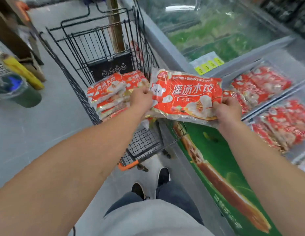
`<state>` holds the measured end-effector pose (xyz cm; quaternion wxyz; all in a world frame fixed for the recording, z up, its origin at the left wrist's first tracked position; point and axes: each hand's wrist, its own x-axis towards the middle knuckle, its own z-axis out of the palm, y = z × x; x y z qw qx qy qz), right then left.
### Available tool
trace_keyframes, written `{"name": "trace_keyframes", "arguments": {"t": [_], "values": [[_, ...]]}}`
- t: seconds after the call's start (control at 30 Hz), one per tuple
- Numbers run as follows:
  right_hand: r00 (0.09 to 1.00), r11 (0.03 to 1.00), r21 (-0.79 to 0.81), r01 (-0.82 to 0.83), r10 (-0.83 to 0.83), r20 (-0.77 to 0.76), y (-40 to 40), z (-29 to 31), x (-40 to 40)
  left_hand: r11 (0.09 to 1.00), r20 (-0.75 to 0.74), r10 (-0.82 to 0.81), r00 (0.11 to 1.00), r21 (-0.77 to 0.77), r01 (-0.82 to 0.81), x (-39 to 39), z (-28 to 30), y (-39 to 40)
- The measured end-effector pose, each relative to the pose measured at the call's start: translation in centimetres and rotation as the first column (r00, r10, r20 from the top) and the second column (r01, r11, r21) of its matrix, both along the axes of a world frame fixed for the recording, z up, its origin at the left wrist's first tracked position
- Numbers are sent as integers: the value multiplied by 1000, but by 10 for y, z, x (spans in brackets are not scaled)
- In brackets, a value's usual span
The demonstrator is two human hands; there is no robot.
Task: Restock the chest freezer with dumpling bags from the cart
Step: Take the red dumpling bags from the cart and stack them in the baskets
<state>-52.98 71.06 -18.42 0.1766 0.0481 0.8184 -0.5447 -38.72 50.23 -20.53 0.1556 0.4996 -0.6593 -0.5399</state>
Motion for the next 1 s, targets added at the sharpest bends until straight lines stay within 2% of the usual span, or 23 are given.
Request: {"name": "trace_keyframes", "arguments": {"t": [0.23, 0.4, 0.57, 0.8, 1.0], "values": [[970, 972, -66, 226, -230, -76, 128, 29, -35, 980, -26, -188, 982, -63, 187, -85, 33, 108], [947, 943, -129, 306, -315, -63, 227, 34, -69, 967, -52, -253, 966, -34, 251, -159, 41, 196], [915, 900, -175, 400, -402, 25, 307, 32, -116, 938, -41, -346, 937, -34, 345, -229, 45, 277], [872, 862, -138, 488, -486, 46, 362, 10, -171, 893, 20, -444, 896, -65, 445, -304, 33, 323], [827, 827, -47, 561, -556, 90, 371, -18, -209, 834, 95, -541, 836, -70, 547, -357, 5, 334]]}}
